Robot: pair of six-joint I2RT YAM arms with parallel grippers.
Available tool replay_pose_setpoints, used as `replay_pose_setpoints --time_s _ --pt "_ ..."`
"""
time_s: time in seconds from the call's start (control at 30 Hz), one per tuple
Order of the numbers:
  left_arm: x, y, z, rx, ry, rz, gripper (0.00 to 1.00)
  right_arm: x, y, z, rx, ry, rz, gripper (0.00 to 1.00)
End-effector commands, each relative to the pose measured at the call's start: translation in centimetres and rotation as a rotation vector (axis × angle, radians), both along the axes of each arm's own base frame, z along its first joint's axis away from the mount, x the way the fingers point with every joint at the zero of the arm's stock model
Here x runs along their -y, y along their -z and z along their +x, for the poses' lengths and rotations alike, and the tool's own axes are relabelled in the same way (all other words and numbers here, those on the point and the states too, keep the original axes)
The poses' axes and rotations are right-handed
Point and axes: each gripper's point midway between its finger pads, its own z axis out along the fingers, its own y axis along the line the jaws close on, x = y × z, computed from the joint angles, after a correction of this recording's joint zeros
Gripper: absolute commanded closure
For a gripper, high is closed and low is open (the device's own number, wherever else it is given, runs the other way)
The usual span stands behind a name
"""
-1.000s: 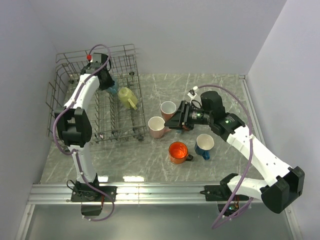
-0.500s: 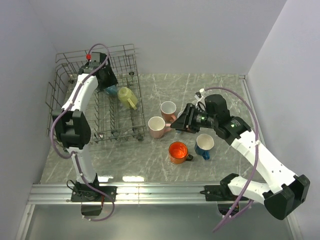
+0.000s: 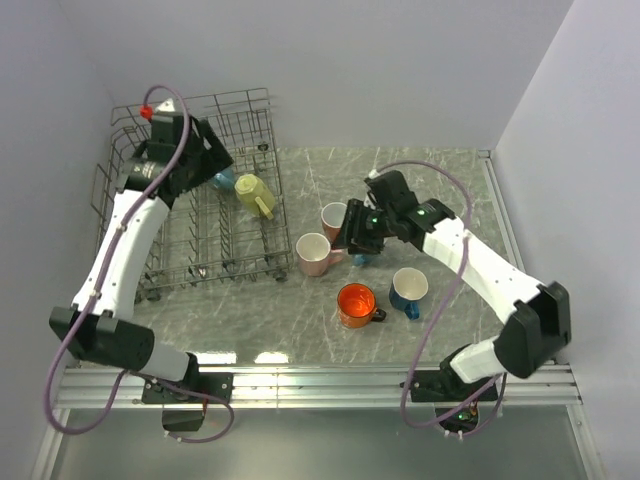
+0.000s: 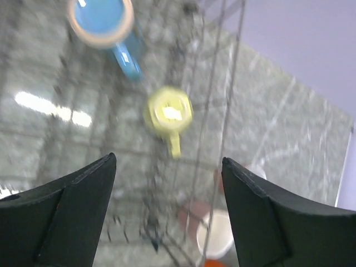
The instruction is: Load the cups into the dish rack
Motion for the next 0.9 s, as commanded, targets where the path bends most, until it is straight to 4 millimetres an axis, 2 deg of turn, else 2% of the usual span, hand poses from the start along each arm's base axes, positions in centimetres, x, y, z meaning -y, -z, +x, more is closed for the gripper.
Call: replay_pose_setpoints --time_s 0.0,0.03,0.07,0.13,0.17,0.2,0.23,0.3,0.33,0.43,0.63,0.87 --pt "2.3 2.2 -2.7 -0.063 0.034 -0.018 0.18 -0.6 -0.1 1.1 0.044 -0.021 -0.097 0.43" --pt "2.9 1.7 -3.6 -0.053 0.042 -0.031 0.18 -1.0 -0.4 1.5 0.055 -0.024 -0.105 0.41" --pt "3.2 2.6 -4.3 -0.076 0.052 -0.032 0.18 -1.3 0.3 1.8 0.039 -0.026 -0.127 0.40" --pt "3.9 2.8 -5.5 -0.083 0.066 -0.035 0.19 -1.8 0.4 2.1 0.046 -0.029 -0.157 0.39" --pt "3.9 2.4 -6.1 -0.071 0.070 -0.042 0.19 -1.9 1.1 2.4 0.036 -0.032 -0.186 0.39" --pt "4.0 3.0 -6.7 -0.087 0.073 -0.044 0.19 -2.0 1.3 2.6 0.037 -0.035 -0.207 0.39" --pt "4.3 2.6 -7.4 -0.077 0.079 -0.058 0.19 -1.8 1.0 3.2 0.064 -0.025 -0.247 0.38" --pt "4.9 3.3 -8.3 -0.098 0.100 -0.065 0.20 -1.4 1.8 4.0 0.065 -0.035 -0.312 0.38" --pt "4.9 3.1 -8.8 -0.092 0.101 -0.076 0.20 -1.3 1.2 5.0 0.099 -0.021 -0.335 0.38" --pt "5.0 3.4 -9.8 -0.102 0.108 -0.078 0.21 -0.9 2.1 6.8 0.127 -0.036 -0.431 0.38" --pt "4.7 3.9 -10.9 -0.117 0.104 -0.070 0.23 -0.7 4.7 8.1 0.119 -0.107 -0.524 0.42" --pt "4.7 4.9 -11.1 -0.132 0.100 -0.074 0.25 -2.3 5.3 8.1 0.126 -0.167 -0.461 0.43"
